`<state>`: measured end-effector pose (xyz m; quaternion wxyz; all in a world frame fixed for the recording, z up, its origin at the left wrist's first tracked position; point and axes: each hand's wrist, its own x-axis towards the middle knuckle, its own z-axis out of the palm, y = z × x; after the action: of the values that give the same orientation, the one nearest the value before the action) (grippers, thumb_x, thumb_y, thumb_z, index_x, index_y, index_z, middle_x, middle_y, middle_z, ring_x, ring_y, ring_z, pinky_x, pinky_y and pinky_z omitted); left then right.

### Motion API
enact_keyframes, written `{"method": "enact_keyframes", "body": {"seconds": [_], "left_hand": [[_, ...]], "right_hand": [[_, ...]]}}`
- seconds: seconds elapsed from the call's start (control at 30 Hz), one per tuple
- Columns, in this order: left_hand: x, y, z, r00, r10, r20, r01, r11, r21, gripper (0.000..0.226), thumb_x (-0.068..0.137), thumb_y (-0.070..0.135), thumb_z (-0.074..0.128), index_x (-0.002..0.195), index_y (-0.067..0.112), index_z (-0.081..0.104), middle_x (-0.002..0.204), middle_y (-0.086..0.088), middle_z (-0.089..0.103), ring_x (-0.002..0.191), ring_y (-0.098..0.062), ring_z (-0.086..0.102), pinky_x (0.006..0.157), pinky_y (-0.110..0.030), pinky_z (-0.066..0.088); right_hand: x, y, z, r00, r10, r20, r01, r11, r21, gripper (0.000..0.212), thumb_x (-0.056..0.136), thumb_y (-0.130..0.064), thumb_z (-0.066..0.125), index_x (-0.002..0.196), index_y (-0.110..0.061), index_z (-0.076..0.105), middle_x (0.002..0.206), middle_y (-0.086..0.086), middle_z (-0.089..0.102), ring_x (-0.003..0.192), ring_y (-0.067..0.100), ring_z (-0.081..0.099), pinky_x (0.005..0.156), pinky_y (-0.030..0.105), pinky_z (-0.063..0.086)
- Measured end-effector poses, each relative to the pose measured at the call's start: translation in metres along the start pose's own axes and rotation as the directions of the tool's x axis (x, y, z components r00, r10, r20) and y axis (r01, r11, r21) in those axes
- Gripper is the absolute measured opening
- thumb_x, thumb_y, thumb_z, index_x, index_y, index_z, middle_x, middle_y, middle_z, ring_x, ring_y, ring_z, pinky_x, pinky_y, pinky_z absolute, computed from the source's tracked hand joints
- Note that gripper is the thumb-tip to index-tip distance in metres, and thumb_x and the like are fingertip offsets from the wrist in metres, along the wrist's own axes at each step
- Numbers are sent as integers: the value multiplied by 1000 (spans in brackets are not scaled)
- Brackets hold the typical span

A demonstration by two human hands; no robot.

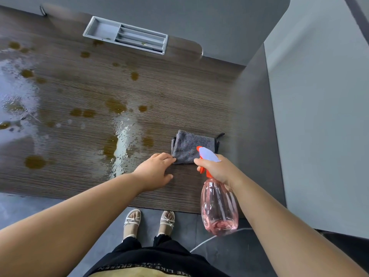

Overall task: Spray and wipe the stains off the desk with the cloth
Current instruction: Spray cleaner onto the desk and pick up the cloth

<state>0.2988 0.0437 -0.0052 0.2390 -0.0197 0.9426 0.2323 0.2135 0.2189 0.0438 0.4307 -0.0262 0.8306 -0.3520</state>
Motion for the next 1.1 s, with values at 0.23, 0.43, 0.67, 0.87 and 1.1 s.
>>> {"method": "enact_keyframes", "body": {"seconds": [0.23, 0.43, 0.67, 0.87, 1.1], "left_hand": [[1, 0, 1, 1000, -10, -4, 10, 1000, 0, 59, 94, 36, 48, 147, 21, 27, 150, 5, 28, 139, -16, 23, 113, -26, 20], [1, 2, 0, 999, -32, 12, 33, 999, -16, 59, 94, 36, 49, 147, 20, 29, 150, 4, 28, 138, -17, 25, 113, -26, 21], [9, 18, -11, 987, -114, -116, 101, 988, -119, 45, 94, 33, 48, 137, 20, 47, 138, 1, 40, 126, -20, 42, 103, -30, 36], [20, 38, -5, 997, 48, -57, -48, 999, 1, 53, 95, 35, 46, 144, 19, 35, 146, 4, 31, 136, -18, 24, 114, -29, 21], [26, 38, 2, 999, 37, -4, -37, 998, 54, 57, 94, 38, 47, 146, 19, 31, 151, 6, 23, 141, -15, 13, 117, -33, 21]], "right_hand": [[-4, -4, 3, 996, -25, 84, 30, 998, -62, 26, 91, -37, 57, 110, -19, 60, 89, 1, 65, 69, 11, 50, 67, 21, 40], [-1, 9, 6, 998, 58, 26, -56, 997, -52, 23, 84, -41, 61, 95, -21, 66, 83, 1, 68, 70, 12, 55, 71, 29, 45], [-9, 35, -15, 994, 105, -21, -105, 994, -18, 8, 88, -39, 61, 91, -32, 59, 82, -2, 68, 65, 7, 53, 69, 22, 40], [-13, 38, -31, 987, 134, -87, -133, 991, 16, 19, 88, -37, 61, 92, -19, 66, 82, 0, 67, 61, 6, 51, 65, 20, 40], [2, 24, -41, 992, 77, -101, -65, 991, 116, 17, 89, -32, 58, 106, -31, 60, 86, 4, 63, 74, 13, 56, 65, 26, 41]]}}
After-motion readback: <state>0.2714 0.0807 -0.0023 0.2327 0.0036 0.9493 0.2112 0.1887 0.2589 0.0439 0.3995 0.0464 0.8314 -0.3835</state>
